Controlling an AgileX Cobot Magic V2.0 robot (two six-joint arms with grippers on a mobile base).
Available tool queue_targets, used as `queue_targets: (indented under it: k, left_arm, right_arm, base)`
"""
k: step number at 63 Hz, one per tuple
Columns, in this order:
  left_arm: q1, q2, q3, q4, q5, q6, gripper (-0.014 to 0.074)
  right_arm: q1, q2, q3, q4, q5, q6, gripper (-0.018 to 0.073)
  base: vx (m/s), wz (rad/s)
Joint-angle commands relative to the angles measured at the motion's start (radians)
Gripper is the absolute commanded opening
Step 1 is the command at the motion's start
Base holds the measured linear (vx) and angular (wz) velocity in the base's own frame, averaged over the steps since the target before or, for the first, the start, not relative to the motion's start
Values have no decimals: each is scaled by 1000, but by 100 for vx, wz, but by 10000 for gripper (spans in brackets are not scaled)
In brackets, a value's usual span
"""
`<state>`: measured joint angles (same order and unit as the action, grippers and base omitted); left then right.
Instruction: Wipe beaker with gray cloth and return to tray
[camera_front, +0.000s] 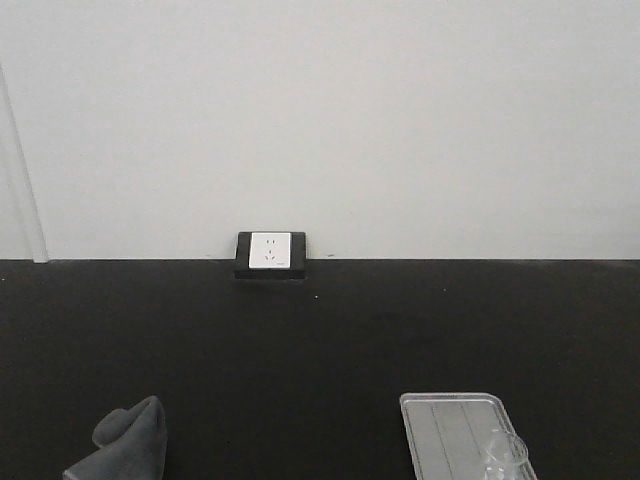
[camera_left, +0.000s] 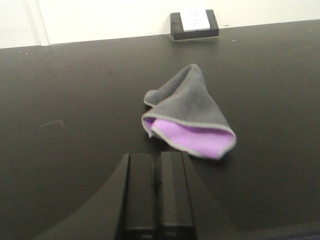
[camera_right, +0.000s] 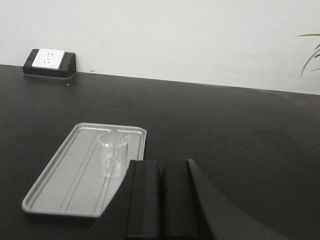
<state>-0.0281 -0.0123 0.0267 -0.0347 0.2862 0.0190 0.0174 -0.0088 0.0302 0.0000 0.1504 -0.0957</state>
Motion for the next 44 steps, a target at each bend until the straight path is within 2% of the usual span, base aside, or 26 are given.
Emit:
queue_targets:
  k: [1,23,44]
  left_arm:
    - [1,-25,30,-2,-86,-1,-6]
    - [1,-25,30,-2,-86,-1,-6]
    - [1,-25,30,-2,-86,-1,-6]
  right_arm:
    - [1,-9,5,-6,-85,-10,-11]
    - [1,-9,5,-6,-85,-10,-11]
    - [1,-9,5,-6,-85,-10,-11]
  base:
    - [29,3]
    - [24,-1]
    - [10,-2]
